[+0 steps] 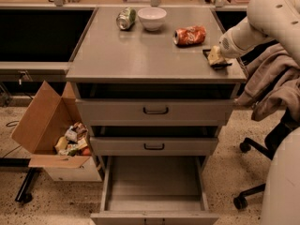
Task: Place rxbar chocolate into bottom drawer
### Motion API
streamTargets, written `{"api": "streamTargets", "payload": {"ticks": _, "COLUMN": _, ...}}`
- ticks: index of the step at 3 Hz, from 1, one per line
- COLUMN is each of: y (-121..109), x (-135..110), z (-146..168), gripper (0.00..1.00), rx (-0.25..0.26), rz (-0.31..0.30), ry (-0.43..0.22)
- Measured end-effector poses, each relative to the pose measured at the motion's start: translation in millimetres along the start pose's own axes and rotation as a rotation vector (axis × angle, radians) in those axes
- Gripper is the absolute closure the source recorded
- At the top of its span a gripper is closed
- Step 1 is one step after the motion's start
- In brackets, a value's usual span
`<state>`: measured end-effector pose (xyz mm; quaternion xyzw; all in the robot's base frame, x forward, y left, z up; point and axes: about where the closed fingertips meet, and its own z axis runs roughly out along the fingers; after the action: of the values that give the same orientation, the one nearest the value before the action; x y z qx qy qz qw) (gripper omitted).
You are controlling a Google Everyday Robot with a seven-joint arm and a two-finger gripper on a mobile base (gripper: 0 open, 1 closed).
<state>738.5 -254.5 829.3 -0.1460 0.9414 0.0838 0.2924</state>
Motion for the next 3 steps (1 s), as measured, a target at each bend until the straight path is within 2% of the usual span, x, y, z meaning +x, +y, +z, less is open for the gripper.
{"api": "streamTargets", "payload": {"ticks": 1, "y": 0.2, "x": -1.8, "z": -2.5, "gripper": 1.00, "rx": 0.000, "rz": 0.000, "ry": 0.000}}
{"api": "streamTargets", "payload": {"ticks": 2, "y": 16.4, "x": 5.8, "z": -17.1, "gripper": 1.00, "rx": -0.044, "rz": -0.076, "ry": -0.012}}
{"api": "streamTargets", "payload": {"ticks": 3, "y": 21.6, "x": 6.4, "z": -13.9, "gripper": 1.00, "rx": -0.054, "rz": -0.125, "ry": -0.011}}
